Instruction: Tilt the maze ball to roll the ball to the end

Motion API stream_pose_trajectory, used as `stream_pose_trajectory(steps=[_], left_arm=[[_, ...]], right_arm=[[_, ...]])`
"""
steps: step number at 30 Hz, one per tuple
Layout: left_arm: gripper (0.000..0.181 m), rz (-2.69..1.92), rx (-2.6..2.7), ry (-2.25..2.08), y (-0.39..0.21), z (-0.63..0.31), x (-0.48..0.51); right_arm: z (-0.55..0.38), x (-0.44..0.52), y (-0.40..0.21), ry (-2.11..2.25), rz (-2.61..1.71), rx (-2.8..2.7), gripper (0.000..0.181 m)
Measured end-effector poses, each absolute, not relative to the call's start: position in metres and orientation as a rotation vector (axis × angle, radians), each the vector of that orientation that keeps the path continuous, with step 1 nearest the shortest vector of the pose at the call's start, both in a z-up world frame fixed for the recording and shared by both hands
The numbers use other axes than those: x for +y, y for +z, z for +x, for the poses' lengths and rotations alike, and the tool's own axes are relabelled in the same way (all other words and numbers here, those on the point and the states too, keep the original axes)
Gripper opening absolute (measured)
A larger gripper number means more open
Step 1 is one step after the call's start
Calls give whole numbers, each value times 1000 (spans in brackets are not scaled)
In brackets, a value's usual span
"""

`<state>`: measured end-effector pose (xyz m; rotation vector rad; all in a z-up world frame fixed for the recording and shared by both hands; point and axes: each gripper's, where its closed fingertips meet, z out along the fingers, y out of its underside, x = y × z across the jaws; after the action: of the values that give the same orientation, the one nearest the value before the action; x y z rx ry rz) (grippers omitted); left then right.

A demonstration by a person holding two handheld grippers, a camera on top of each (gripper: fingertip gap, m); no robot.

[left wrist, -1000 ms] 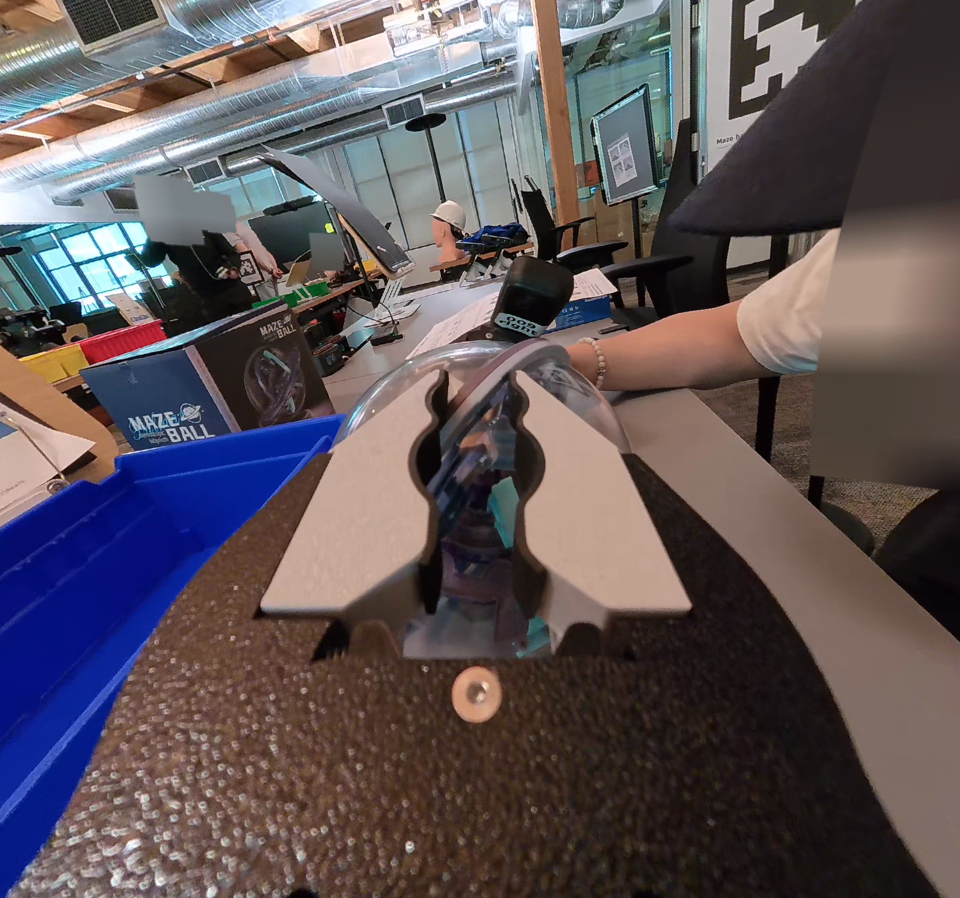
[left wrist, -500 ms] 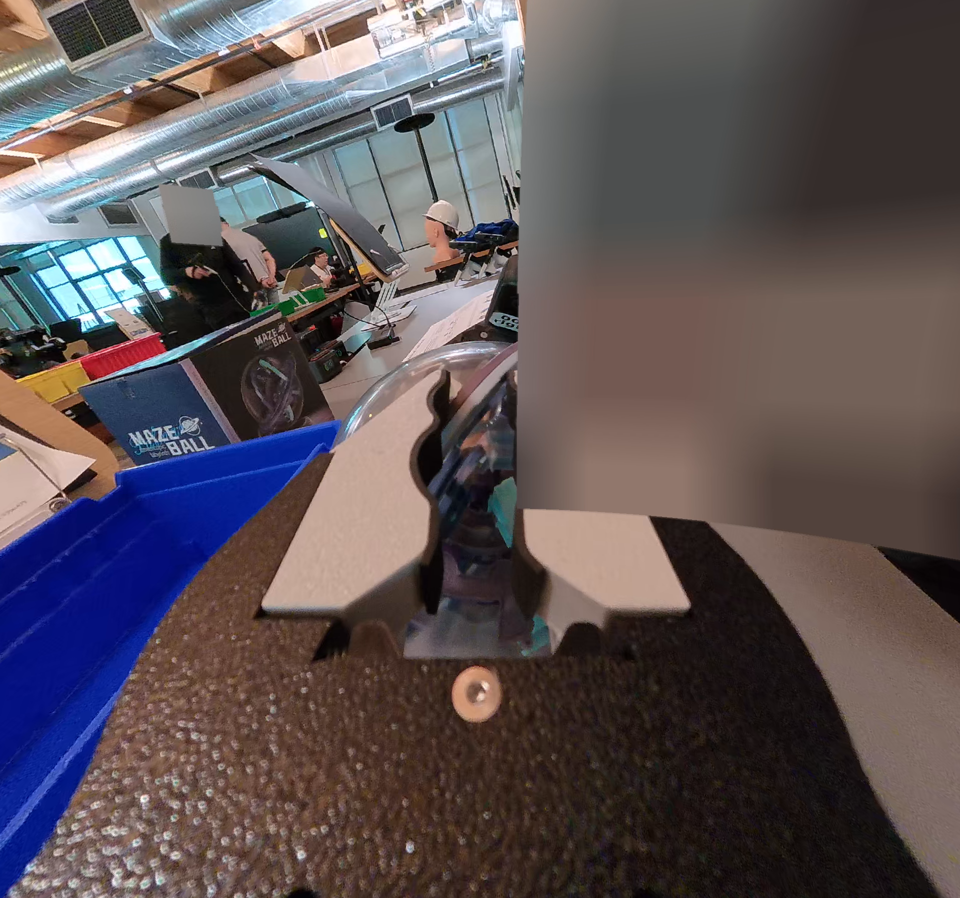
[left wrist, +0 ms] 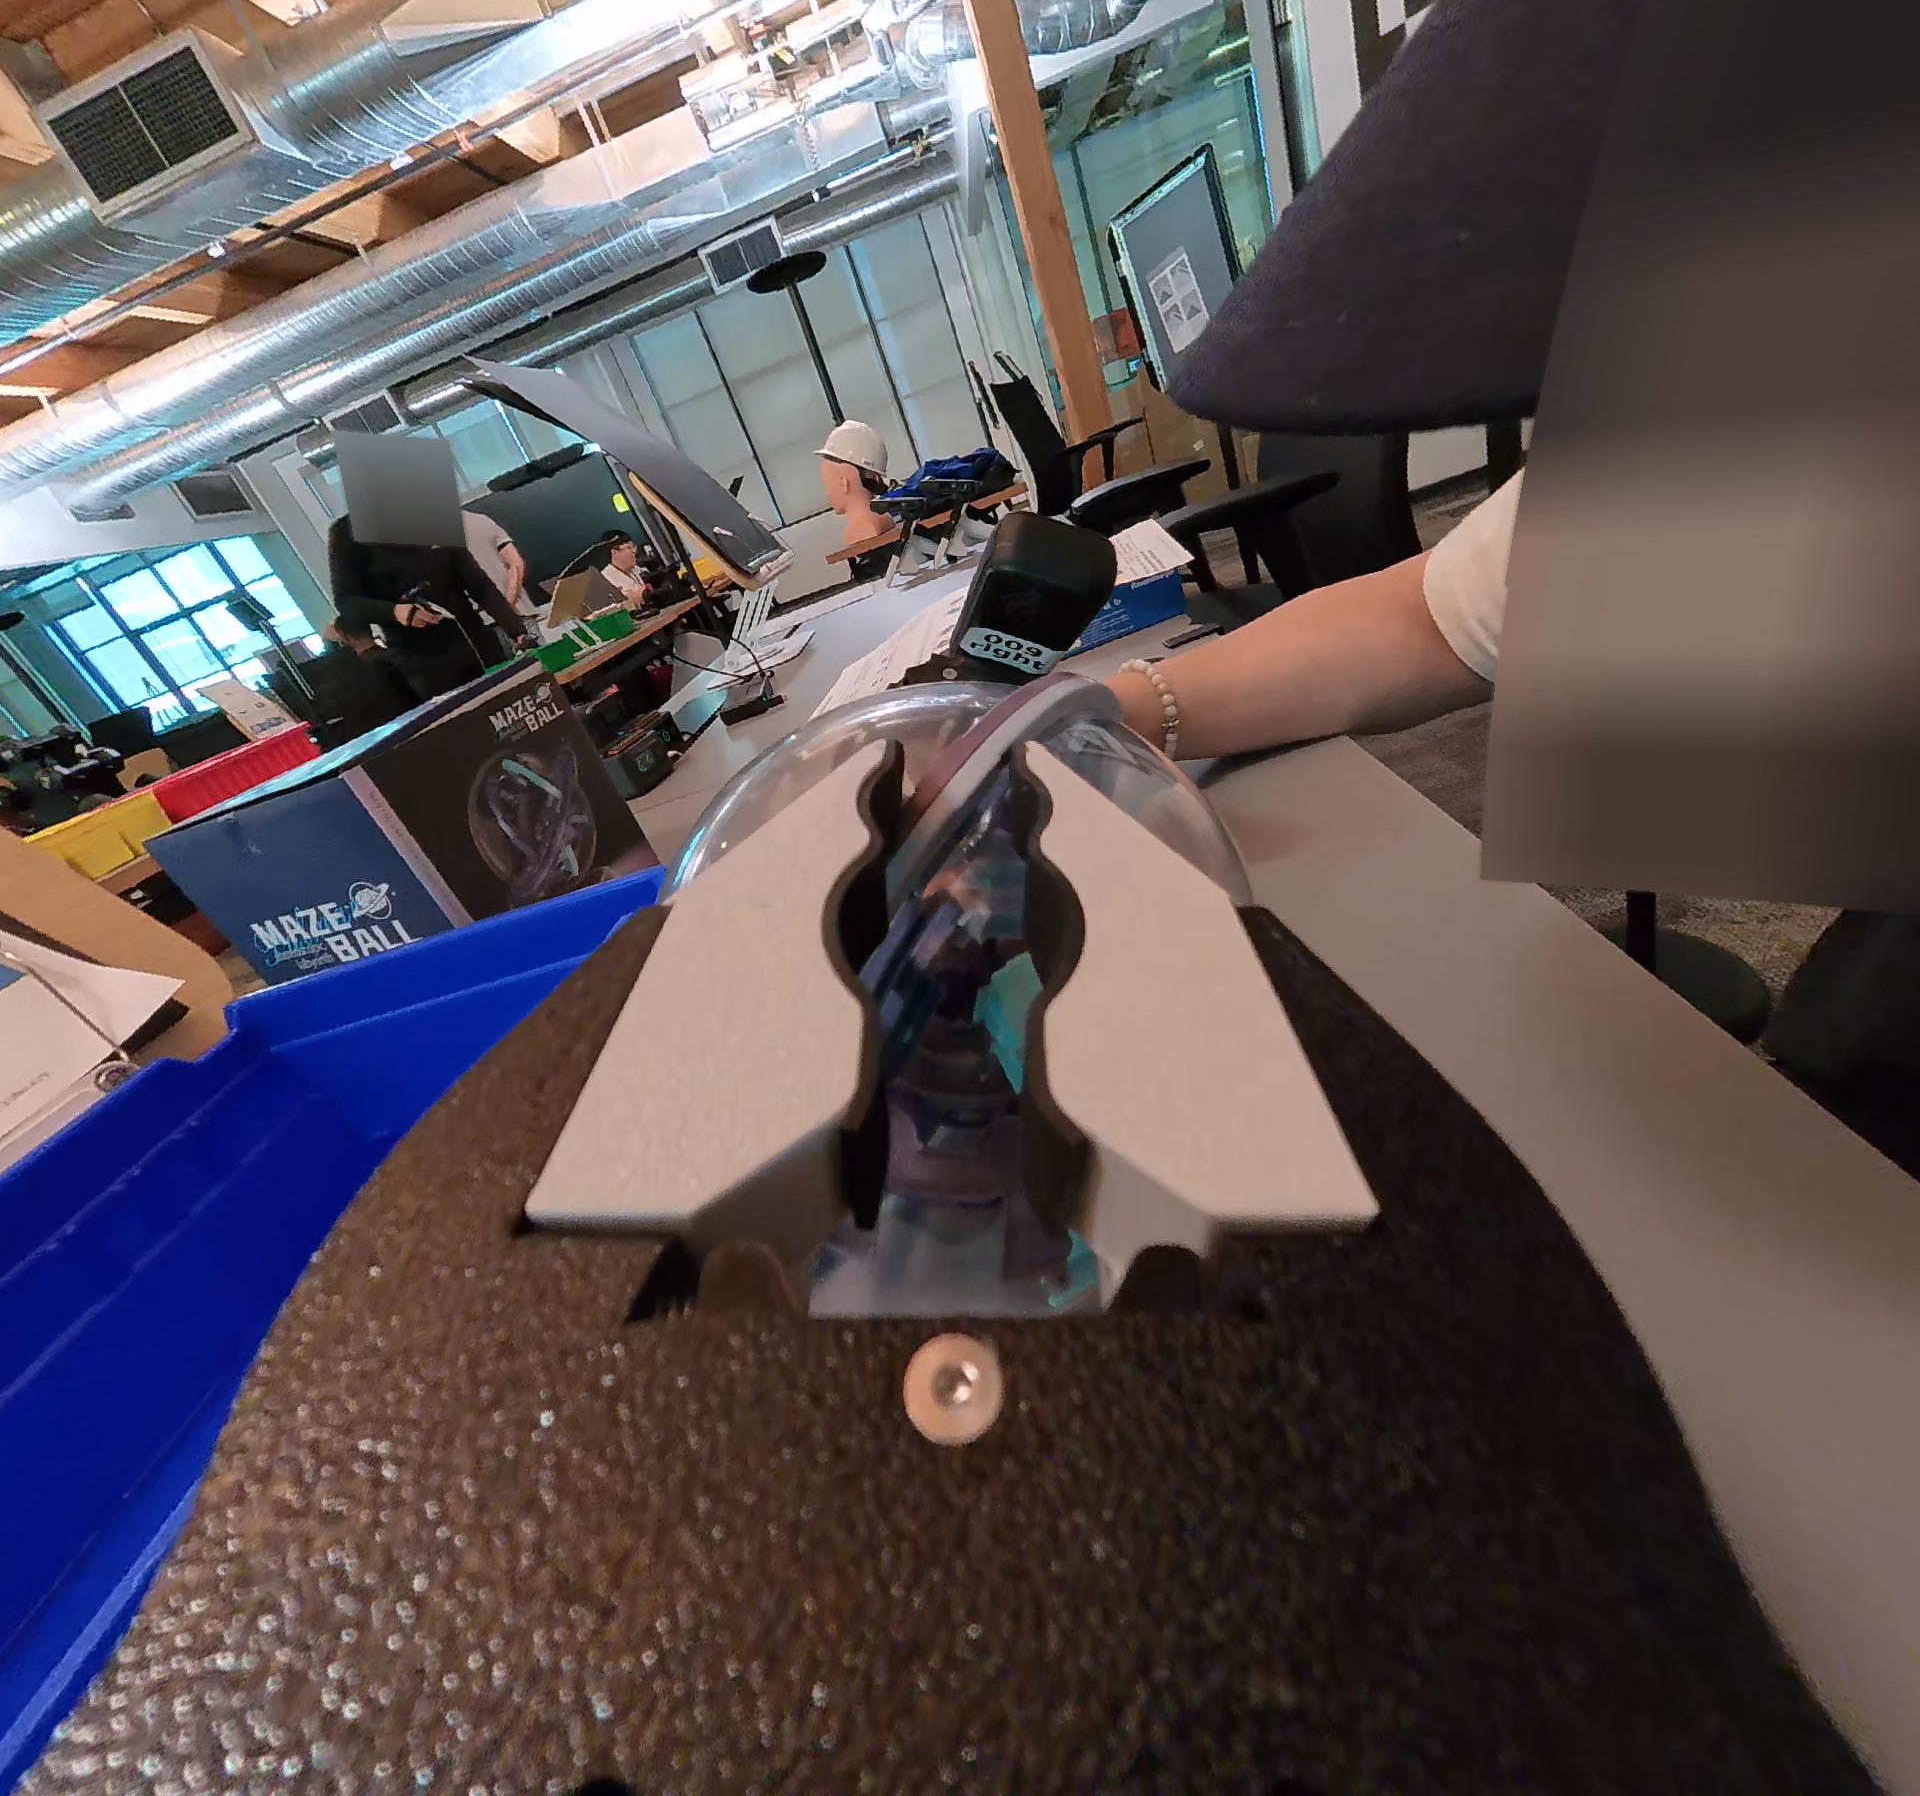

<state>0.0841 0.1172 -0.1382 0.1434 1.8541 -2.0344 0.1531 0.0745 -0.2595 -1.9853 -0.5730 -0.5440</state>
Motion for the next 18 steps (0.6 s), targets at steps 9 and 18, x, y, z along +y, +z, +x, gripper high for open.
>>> stream_pose_trajectory(steps=[9, 18], left_arm=[[17, 161, 1850, -2025, -140, 83, 116], [17, 36, 1872, -2032, -136, 92, 116]], right_arm=[[155, 73, -258, -572, -1973, -591, 101], [155, 72, -263, -514, -2039, -537, 97]])
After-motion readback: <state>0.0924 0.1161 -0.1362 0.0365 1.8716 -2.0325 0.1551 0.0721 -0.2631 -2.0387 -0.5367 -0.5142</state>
